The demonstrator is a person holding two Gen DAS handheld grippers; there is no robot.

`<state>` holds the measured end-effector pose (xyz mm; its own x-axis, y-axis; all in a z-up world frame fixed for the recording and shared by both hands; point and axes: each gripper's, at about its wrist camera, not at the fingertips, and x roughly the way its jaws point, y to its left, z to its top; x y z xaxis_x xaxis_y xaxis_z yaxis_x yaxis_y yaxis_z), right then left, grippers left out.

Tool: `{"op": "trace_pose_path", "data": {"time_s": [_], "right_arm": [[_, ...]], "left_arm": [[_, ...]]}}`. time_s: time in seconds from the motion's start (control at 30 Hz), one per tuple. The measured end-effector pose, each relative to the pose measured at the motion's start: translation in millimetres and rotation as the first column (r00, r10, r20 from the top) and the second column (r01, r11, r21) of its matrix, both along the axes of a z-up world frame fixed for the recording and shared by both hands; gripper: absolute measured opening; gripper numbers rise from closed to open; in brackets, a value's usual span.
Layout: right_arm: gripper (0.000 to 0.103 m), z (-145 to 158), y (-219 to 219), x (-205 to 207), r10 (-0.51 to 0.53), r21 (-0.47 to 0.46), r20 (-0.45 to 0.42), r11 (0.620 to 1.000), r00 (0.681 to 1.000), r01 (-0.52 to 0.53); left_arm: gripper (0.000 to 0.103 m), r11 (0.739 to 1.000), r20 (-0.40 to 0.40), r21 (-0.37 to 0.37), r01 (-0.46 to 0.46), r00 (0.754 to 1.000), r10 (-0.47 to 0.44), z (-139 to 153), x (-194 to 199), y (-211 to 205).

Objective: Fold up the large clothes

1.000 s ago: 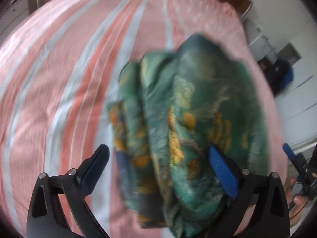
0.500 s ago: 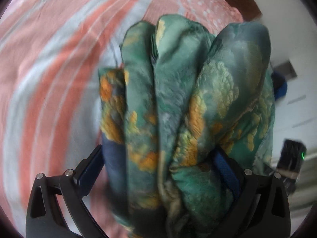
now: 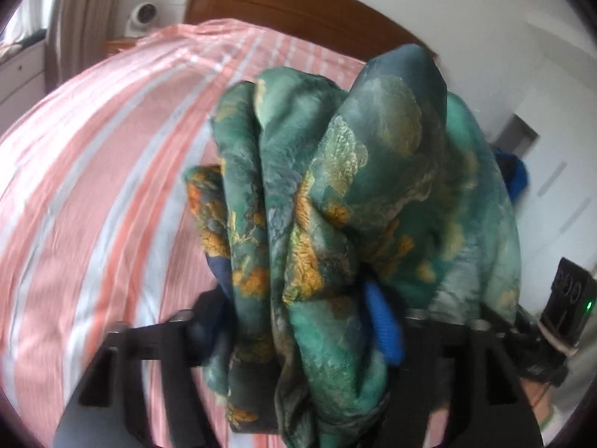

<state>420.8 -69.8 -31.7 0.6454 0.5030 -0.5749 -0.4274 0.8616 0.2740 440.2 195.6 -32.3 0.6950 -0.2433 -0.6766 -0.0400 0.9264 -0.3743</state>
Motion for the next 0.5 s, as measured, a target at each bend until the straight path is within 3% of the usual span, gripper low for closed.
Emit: {"op": "trace_pose_path", "data": {"time_s": [0.07,0.1,0.17,0.27,0.37,0.5], "right_arm": [[0.098,-9.2,-18.3,39.3,-0.043,0.053,-0.112,0.997,0.993,0.049],[0.103,-15.7,-29.1,53.7,-0.115,0.038,-0.139,0.992,0.984,0.121],[0.103,-23.7,-38.1,55.4,-0.197,-0.036,-0.145,0.980,0.970,0.194],[0.103,-25.7,-47.5,32.1,-0.224,-0.061,-0.110,0.974,0.968,0.219],[0.103,-20.0,-37.7,-9.7,-0.246,-0.169,-0.039,0.957,0.968,0.237],[0.103,-14.5,-32.4,-62.4,-0.281,-0.342,0.075,0.894,0.957,0.289]], "left_arm": [[0.099,0.994,-0.019,0.065,-0.087,0.996,0.088,-10.1,16.1,2.6],[0.098,0.987,-0.023,0.105,-0.121,0.992,0.124,-17.8,19.1,5.1],[0.098,0.978,-0.026,0.145,-0.150,0.988,0.155,-29.0,12.0,9.0],[0.098,0.967,0.066,0.182,-0.177,0.984,0.167,-26.7,-25.5,3.7],[0.100,0.926,0.164,0.306,-0.220,0.971,0.176,-19.9,-74.7,-9.0],[0.103,0.857,0.303,0.432,-0.282,0.940,0.157,-2.7,-123.4,-52.6]]}}
